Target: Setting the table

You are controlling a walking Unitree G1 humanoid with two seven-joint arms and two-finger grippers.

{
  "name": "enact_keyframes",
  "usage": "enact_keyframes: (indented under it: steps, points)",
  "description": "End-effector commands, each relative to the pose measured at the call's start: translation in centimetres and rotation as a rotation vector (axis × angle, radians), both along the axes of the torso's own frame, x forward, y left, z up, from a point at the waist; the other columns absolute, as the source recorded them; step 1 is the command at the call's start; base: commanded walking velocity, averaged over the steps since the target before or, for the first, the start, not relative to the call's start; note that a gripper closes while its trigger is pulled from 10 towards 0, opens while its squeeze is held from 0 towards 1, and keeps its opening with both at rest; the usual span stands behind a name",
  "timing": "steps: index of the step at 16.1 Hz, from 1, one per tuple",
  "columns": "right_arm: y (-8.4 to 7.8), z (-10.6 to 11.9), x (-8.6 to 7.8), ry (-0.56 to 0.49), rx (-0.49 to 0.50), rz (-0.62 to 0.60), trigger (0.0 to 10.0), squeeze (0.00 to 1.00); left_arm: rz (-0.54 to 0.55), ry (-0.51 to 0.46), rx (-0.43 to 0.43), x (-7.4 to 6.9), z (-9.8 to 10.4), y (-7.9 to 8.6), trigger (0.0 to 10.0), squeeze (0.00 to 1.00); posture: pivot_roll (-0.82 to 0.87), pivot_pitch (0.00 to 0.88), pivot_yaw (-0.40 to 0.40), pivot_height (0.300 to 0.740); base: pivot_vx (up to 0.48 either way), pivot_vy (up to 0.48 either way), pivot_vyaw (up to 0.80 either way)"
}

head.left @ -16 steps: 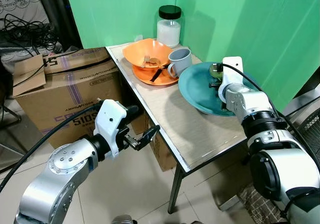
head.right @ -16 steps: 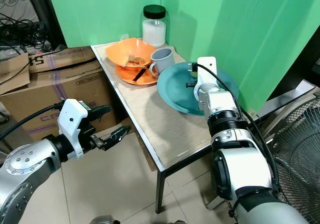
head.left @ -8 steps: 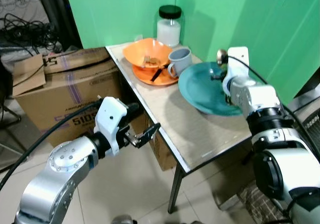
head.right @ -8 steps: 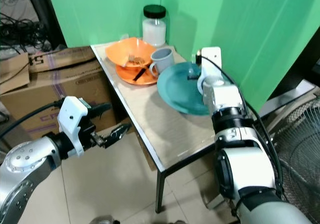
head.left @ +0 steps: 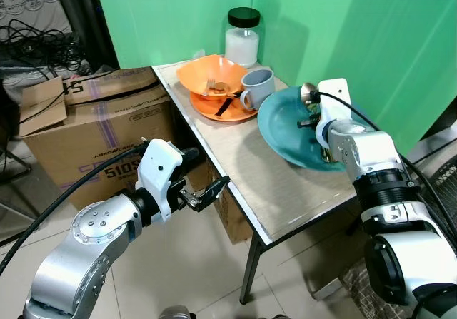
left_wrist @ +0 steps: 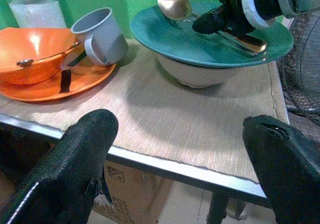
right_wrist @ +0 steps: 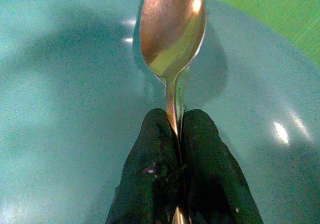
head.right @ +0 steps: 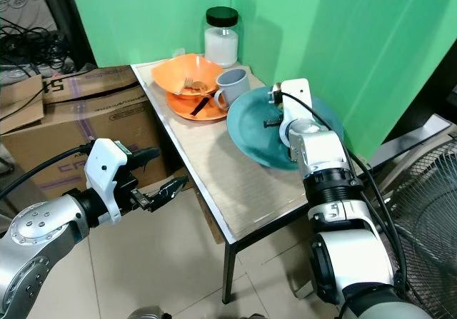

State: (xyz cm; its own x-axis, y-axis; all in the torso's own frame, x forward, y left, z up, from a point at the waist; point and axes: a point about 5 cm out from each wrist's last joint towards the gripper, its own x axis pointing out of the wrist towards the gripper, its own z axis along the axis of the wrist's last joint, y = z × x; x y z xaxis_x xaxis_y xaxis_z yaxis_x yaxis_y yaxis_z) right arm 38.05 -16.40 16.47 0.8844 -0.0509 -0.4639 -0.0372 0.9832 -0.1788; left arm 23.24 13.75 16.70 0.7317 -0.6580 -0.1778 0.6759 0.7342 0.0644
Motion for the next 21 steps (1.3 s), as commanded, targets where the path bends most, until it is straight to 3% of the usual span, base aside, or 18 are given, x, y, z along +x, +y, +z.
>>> enact_keyframes:
  steps: [1,2,3,10,13,14,17,20,21]
  points:
    - [-0.3,0.7,-0.1,-0.025,0.0,-0.002,10.0,0.05,-0.019,-0.013,0.011,0.0,0.2,-0.2,10.0,0.0,0.19,0.0,-0.027,0.74,0.0,0.0,0.0]
    - [-0.2,1.0,-0.1,-0.035,0.013,-0.002,10.0,0.89,-0.02,-0.013,0.012,0.0,0.2,-0.2,10.0,0.0,0.19,0.0,-0.027,0.74,0.0,0.0,0.0]
    - [-0.2,1.1,-0.1,-0.038,0.015,-0.003,10.0,1.0,-0.02,-0.013,0.012,0.0,0.2,-0.2,10.0,0.0,0.19,0.0,-0.026,0.74,0.0,0.0,0.0]
    - [-0.1,2.1,0.0,-0.061,0.006,0.022,10.0,1.0,-0.018,-0.017,0.015,0.0,0.2,-0.1,10.0,0.0,0.2,0.0,-0.029,0.74,0.0,0.0,0.0]
    - [0.2,1.6,0.1,-0.029,-0.031,0.052,10.0,1.0,-0.019,-0.02,0.018,0.1,0.3,-0.1,10.0,0.0,0.2,0.0,-0.027,0.74,0.0,0.0,0.0]
    - [0.5,1.3,0.1,-0.014,-0.045,0.069,10.0,0.0,-0.019,-0.021,0.019,0.1,0.3,-0.1,10.0,0.0,0.2,0.0,-0.027,0.74,0.0,0.0,0.0]
    - [1.1,0.9,0.0,0.012,-0.021,0.104,10.0,0.0,-0.001,-0.025,0.027,0.4,0.3,0.1,10.0,0.0,0.2,0.0,-0.03,0.74,0.0,0.0,0.0]
    - [0.7,0.2,-0.2,0.036,-0.008,0.074,10.0,0.0,0.017,-0.015,0.05,0.4,0.0,0.3,10.0,0.0,0.21,0.0,-0.032,0.74,0.0,0.0,0.0]
    - [0.5,0.1,-0.1,0.036,0.014,0.051,7.4,0.0,0.015,-0.014,0.047,0.4,0.0,0.3,10.0,0.0,0.2,0.0,-0.032,0.74,0.0,0.0,0.0]
